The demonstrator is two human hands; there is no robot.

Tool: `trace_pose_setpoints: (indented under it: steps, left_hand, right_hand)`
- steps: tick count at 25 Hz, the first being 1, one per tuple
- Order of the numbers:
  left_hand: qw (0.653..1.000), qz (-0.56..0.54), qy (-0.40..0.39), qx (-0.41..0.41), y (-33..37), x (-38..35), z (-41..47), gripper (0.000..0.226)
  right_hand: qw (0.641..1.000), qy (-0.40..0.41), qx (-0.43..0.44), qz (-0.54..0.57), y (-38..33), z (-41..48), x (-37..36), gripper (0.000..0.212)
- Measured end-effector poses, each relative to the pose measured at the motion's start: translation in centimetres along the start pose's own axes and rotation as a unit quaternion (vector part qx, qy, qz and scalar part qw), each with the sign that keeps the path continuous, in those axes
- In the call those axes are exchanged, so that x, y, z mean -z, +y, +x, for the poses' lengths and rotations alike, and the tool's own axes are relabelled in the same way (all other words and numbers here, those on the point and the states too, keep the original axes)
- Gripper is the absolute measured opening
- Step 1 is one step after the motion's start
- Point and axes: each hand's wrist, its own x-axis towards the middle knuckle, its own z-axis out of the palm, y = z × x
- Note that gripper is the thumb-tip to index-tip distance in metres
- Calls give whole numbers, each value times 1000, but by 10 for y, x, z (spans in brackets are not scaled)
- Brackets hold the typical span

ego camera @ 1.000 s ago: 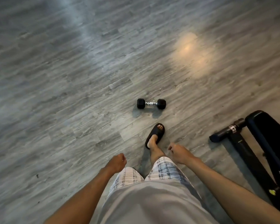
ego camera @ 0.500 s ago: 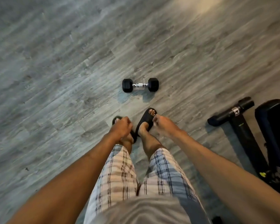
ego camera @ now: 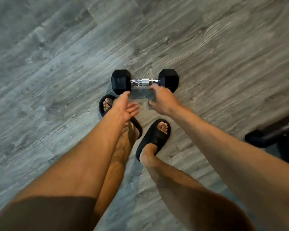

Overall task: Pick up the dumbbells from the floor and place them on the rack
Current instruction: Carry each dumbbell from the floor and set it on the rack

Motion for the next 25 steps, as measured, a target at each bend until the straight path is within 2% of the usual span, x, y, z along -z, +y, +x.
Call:
trace_pose_setpoints:
  steps: [5, 8, 11, 14, 18, 22, 25]
  left_hand:
    - [993, -116, 32, 18, 32, -4, 114, 92]
    - [986, -156, 53, -17, 35, -4, 154, 118]
    - [977, -203, 36, -60, 29, -2, 170, 115]
    - [974, -213, 24, -76, 34, 0, 175, 111]
    - [973, -203, 78, -72, 49, -2, 166, 108]
    - [974, -198, 100, -52, 51, 12, 115, 98]
    - [976, -198, 89, -14, 38, 39, 42, 106]
  right_hand:
    - [996, 9, 52, -73, 18, 111, -38, 66]
    - [983, 4, 69, -170, 22, 150, -55, 54]
    - [975, 4, 30, -221, 19, 174, -57, 34]
    - [968, 12, 12, -249, 15, 182, -54, 32]
    - [974, 10, 6, -228, 10, 175, -54, 30]
    - [969, 16, 13, -247, -13, 125, -46, 28]
    - [962, -19, 32, -270, -53, 53, -22, 20]
